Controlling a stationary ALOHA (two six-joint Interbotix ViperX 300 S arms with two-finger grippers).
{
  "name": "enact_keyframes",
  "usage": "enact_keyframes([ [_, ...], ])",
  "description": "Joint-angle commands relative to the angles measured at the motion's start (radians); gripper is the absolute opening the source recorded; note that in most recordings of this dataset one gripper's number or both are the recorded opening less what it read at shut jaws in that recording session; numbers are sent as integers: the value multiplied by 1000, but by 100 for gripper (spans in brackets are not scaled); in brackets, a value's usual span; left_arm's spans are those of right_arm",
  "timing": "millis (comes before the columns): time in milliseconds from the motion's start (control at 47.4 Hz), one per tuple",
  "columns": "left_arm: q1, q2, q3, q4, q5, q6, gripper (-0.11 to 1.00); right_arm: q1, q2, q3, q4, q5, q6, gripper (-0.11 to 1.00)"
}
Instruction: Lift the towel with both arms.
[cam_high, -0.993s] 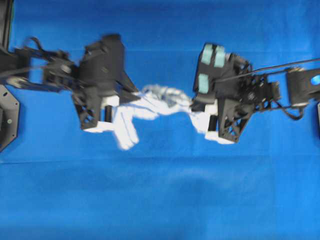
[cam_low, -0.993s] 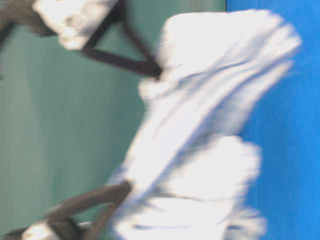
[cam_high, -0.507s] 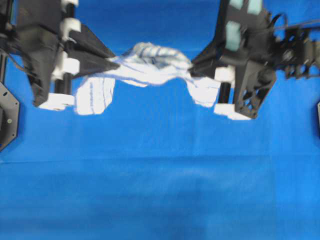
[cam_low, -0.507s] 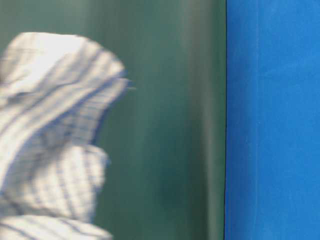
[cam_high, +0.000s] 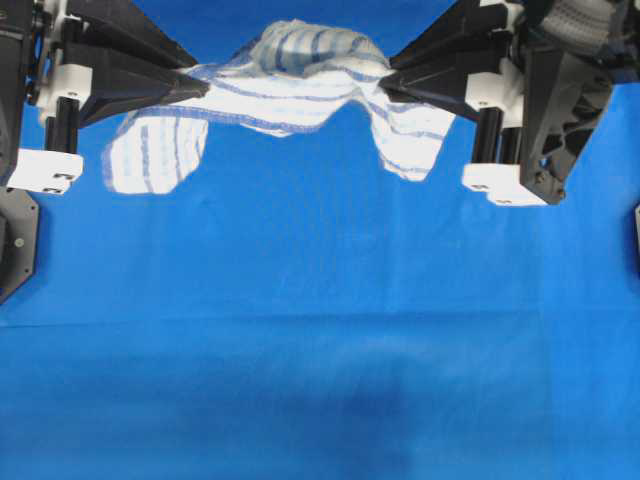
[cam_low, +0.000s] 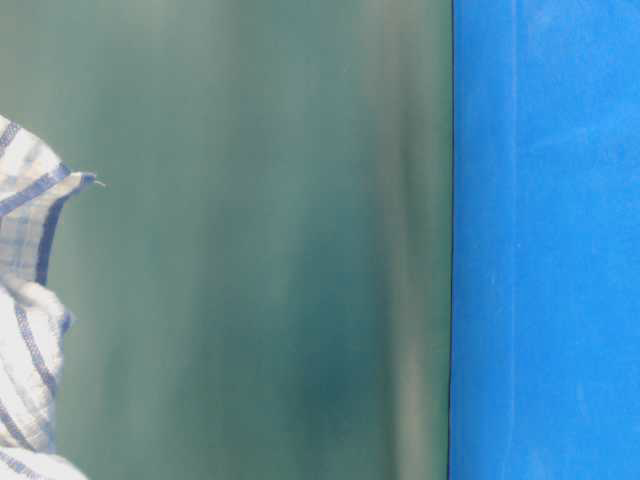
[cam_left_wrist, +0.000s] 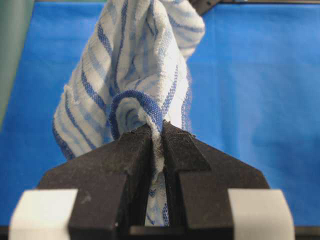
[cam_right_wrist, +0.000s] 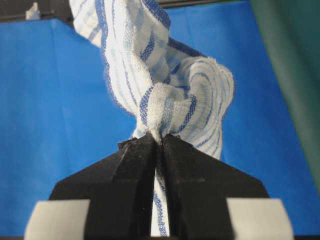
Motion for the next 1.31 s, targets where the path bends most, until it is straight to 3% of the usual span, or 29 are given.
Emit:
enact_keyframes([
  [0, 2, 6, -20, 2, -9, 3, 3, 0, -15, -20, -5, -5, -6, 6],
  [296, 2, 17, -18, 2, -26, 32, 3, 0, 0, -18, -3, 5, -84, 6],
  [486, 2, 9, -5, 2, -34, 48, 4, 0, 0, -18, -6, -14, -91, 7],
  [570, 2, 2, 8, 2, -55, 46, 19, 0, 0, -18, -9, -14, -89, 13],
  [760, 5, -32, 52, 2, -124, 48, 75, -2, 0, -18, -38, -14, -78, 65],
  [845, 5, -44, 67, 2, -138, 46, 91, -3, 0, -18, -44, -17, -78, 65],
  [1077, 5, -71, 143, 2, -196, 41, 91, -2, -2, 14, -46, -38, -77, 63],
  [1288, 5, -97, 296, 2, -360, 43, 91, -2, -35, 163, -44, -198, -51, 63],
])
